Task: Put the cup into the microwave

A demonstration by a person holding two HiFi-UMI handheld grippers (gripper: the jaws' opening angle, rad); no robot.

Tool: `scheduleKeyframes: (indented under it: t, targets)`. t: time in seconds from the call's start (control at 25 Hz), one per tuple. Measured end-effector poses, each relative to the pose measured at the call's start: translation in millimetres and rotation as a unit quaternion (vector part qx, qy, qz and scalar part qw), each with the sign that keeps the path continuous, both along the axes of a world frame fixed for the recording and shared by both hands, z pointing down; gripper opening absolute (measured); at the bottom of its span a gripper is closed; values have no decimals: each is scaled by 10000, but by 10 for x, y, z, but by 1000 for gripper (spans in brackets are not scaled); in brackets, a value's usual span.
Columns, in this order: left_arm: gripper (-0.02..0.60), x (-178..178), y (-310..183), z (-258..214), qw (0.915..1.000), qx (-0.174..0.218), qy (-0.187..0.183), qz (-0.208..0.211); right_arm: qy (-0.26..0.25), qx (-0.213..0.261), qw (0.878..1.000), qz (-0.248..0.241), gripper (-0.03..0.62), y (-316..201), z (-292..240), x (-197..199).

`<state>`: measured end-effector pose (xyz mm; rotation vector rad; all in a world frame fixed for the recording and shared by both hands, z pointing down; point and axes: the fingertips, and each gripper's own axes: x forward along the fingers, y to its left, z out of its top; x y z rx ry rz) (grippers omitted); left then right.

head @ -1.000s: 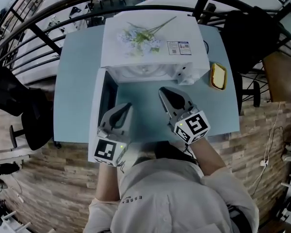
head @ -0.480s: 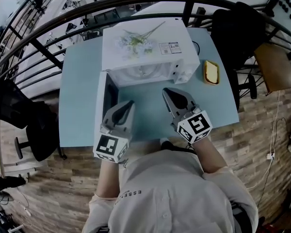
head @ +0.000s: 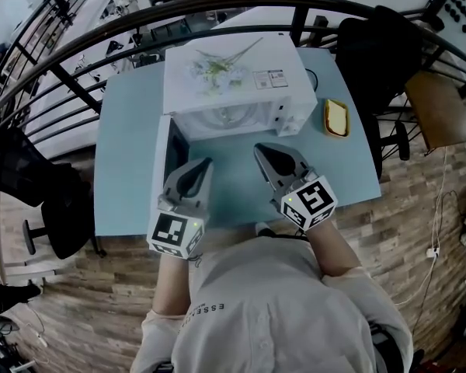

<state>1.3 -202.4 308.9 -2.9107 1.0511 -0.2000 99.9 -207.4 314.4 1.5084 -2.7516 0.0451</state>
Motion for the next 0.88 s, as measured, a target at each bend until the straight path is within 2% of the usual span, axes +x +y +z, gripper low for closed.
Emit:
scheduleKeyframes:
  t: [0.24, 0.52, 0.88]
  targets:
    - [2, 25, 4, 17, 10000, -24, -17, -38, -154, -46, 9998, 111, 14, 5, 5, 32]
    - [2, 32, -21, 30, 10000, -28, -5, -91, -202, -86, 9996, -154, 14, 43, 29, -9]
    - [2, 48, -26, 88, 9999, -106, -63, -90, -277, -138, 9995, -57, 15, -28, 103, 76]
